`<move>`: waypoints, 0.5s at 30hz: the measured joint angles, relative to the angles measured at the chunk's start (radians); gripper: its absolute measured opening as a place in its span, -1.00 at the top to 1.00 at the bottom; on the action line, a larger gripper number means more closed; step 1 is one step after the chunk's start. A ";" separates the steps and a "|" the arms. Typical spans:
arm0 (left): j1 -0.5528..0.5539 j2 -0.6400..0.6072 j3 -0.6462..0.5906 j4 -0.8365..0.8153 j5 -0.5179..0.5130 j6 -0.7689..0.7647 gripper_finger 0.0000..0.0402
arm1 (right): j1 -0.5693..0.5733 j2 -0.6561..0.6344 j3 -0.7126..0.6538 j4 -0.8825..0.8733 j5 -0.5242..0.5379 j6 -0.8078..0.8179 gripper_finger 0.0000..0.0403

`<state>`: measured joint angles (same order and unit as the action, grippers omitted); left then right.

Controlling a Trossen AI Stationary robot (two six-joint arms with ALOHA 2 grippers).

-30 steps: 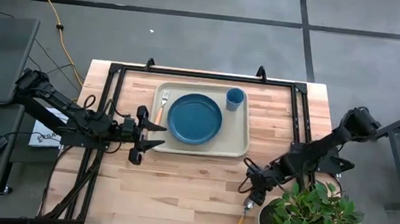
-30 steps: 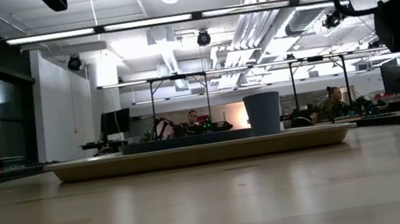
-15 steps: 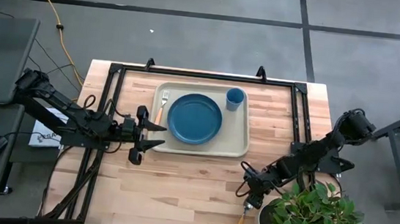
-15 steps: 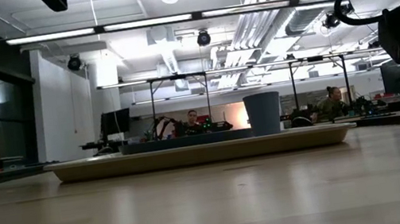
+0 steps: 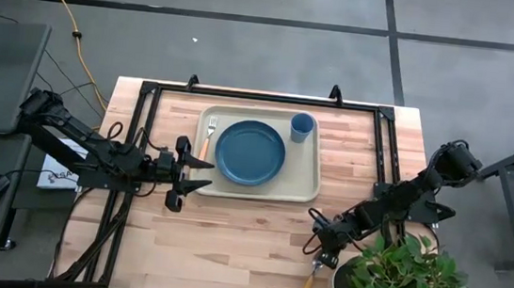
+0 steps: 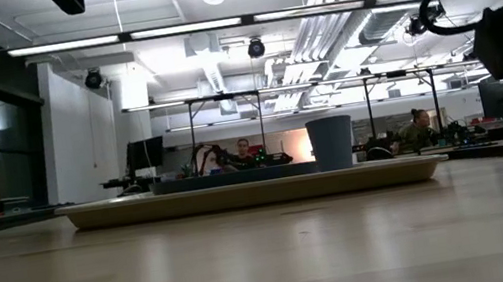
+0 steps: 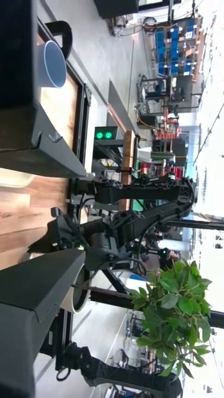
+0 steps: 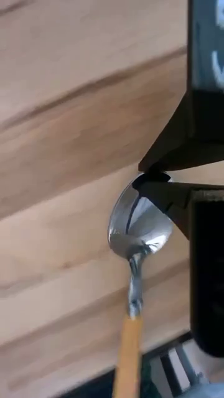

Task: Pick and place plate/cup/fork/spoon on tray
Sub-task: Put the yellow spoon on the white tray at the left of the blue plate

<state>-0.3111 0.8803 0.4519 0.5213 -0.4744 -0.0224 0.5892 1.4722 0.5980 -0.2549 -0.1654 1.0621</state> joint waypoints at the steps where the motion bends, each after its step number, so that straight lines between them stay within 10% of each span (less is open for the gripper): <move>1: 0.000 0.000 0.000 0.000 0.000 -0.001 0.10 | 0.000 0.001 -0.001 -0.001 -0.001 -0.002 0.90; 15: -0.008 0.000 0.000 0.000 0.000 -0.046 0.09 | 0.001 -0.144 -0.001 0.019 0.061 -0.029 1.00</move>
<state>-0.3195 0.8803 0.4519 0.5209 -0.4740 -0.0681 0.5900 1.3282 0.5972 -0.2364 -0.1041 1.0331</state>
